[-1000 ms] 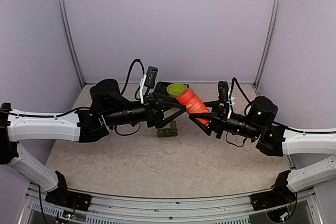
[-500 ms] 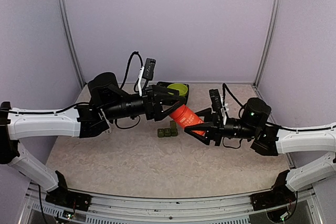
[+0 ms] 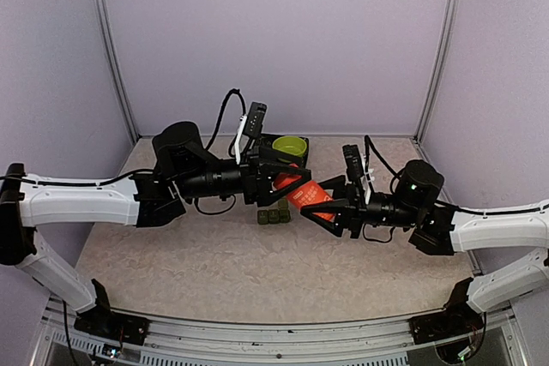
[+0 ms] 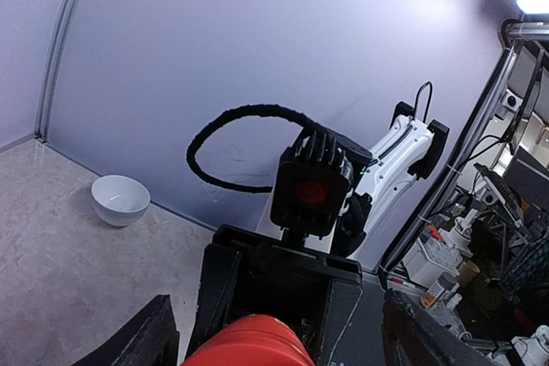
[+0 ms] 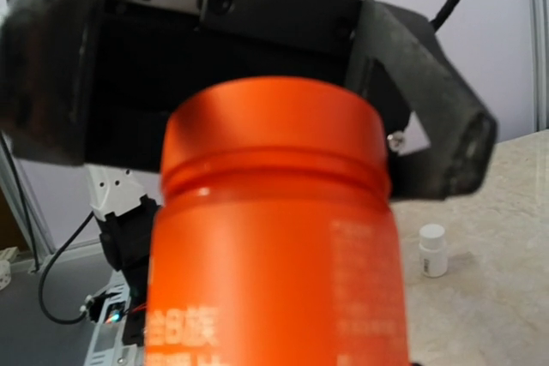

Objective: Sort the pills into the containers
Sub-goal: Unscrew the lid of the pill bottle from the pill bottle.

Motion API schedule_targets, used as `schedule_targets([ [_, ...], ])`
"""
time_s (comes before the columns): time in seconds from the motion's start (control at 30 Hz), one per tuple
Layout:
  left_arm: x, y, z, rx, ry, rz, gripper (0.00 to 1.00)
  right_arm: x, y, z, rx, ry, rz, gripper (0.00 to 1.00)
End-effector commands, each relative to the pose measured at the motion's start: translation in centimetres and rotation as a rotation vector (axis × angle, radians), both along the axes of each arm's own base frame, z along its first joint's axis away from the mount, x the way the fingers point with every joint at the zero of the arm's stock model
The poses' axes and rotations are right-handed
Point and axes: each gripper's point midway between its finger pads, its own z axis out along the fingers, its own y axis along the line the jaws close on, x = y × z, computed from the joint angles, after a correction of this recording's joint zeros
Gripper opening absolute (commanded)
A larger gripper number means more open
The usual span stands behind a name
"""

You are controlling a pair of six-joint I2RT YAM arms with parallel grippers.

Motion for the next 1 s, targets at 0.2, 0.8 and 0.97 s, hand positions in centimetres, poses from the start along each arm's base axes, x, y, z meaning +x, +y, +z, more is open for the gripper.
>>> schedule_targets([
  [0.2, -1.3, 1.8, 1.4, -0.052, -0.103, 0.005, 0.74, -1.0, -0.8, 1.3, 0.054, -0.011, 0.029, 0.1],
  [0.8, -2.3, 2.7, 1.3, -0.025, -0.202, -0.04, 0.79, -3.0, -0.4, 2.1, 0.085, 0.024, 0.17, 0.1],
  [0.97, -2.6, 3.1, 1.4, -0.026, -0.214, -0.036, 0.76, -2.7, -0.5, 2.1, 0.087, 0.023, 0.152, 0.1],
])
